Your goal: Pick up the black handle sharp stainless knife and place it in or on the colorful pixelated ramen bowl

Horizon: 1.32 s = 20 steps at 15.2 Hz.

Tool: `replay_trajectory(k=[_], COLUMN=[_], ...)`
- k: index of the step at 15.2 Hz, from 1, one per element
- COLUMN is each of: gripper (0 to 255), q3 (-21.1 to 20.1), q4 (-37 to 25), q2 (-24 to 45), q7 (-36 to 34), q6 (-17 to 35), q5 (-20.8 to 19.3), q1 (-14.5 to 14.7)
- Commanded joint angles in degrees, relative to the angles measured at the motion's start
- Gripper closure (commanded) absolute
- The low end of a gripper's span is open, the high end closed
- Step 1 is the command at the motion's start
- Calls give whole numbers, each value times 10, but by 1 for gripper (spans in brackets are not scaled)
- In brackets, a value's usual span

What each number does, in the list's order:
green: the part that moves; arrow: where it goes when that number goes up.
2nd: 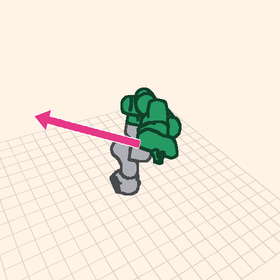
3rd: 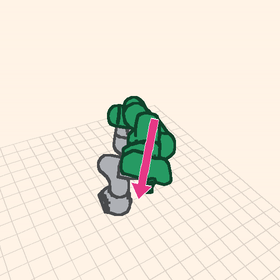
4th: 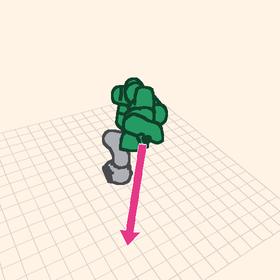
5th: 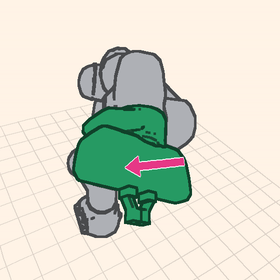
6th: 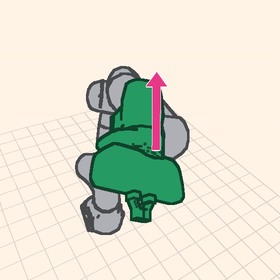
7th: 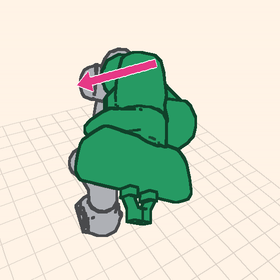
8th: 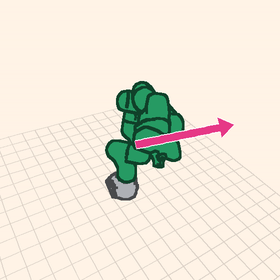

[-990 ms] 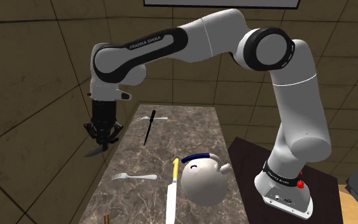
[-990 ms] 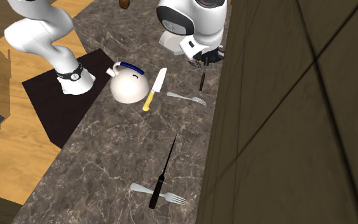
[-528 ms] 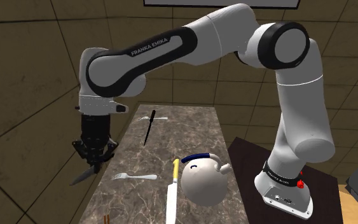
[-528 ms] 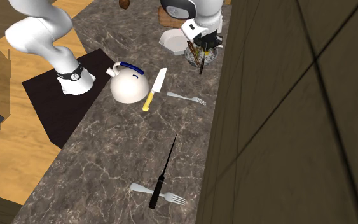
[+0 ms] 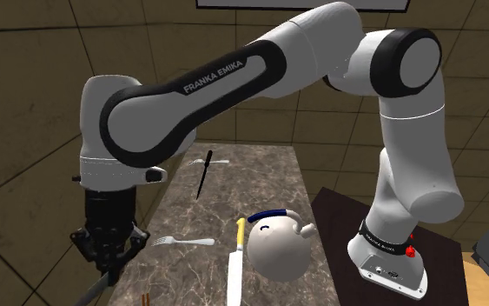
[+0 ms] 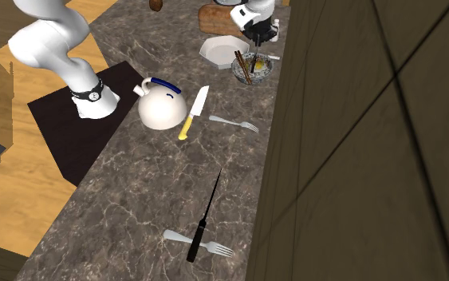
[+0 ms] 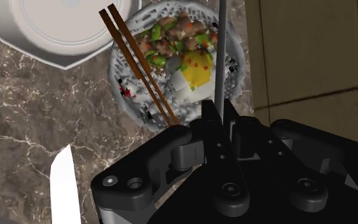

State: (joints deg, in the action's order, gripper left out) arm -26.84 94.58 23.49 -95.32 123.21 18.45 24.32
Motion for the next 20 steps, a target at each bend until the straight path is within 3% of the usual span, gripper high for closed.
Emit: replay_trajectory(k=[1, 6, 20], gripper=[255, 255, 255], q3=[-5, -12, -7], q4=[-5, -23, 21], q2=[6, 21, 67], q7=[-26, -86, -57], q6=[12, 32, 115], q5=[-7, -27, -28], q1=[22, 72, 78])
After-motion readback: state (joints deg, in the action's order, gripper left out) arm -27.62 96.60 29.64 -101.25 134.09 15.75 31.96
